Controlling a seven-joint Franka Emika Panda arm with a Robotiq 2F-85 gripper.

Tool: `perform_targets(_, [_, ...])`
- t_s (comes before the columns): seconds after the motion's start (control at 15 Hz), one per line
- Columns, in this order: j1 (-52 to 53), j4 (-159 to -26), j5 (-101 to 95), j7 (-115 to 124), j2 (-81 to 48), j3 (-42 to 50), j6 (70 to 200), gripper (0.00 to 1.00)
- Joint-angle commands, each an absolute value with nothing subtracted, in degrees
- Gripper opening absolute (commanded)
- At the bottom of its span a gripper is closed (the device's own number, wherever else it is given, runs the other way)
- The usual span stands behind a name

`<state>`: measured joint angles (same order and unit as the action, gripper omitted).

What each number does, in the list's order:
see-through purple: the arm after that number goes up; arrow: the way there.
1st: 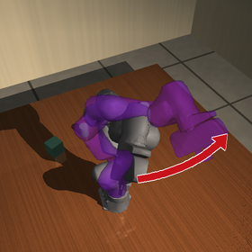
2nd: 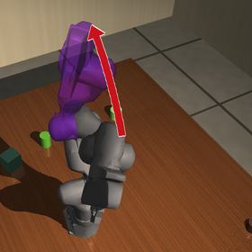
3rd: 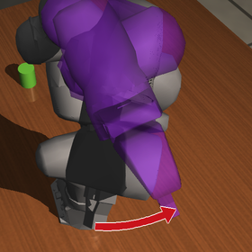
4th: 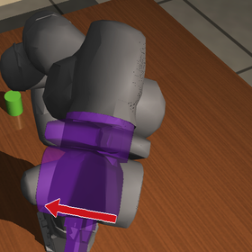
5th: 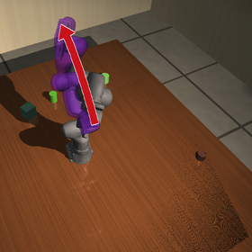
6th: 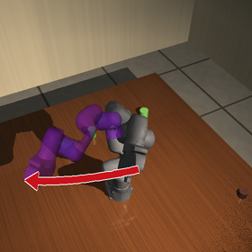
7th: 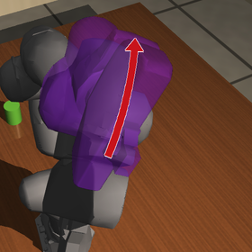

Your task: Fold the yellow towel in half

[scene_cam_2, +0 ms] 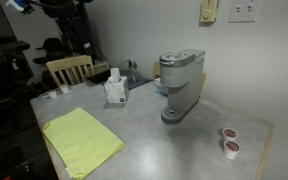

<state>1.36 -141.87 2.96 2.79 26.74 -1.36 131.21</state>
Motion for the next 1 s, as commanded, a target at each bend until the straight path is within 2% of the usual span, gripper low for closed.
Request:
perform_targets(0.0, [1.5, -143.3, 2.8, 2.8, 26.4, -1.8, 133.3, 1.0])
perform_targets(0.93, [0.7, -147.9, 2.6, 2.1, 18.1, -0.7, 140.5, 1.0])
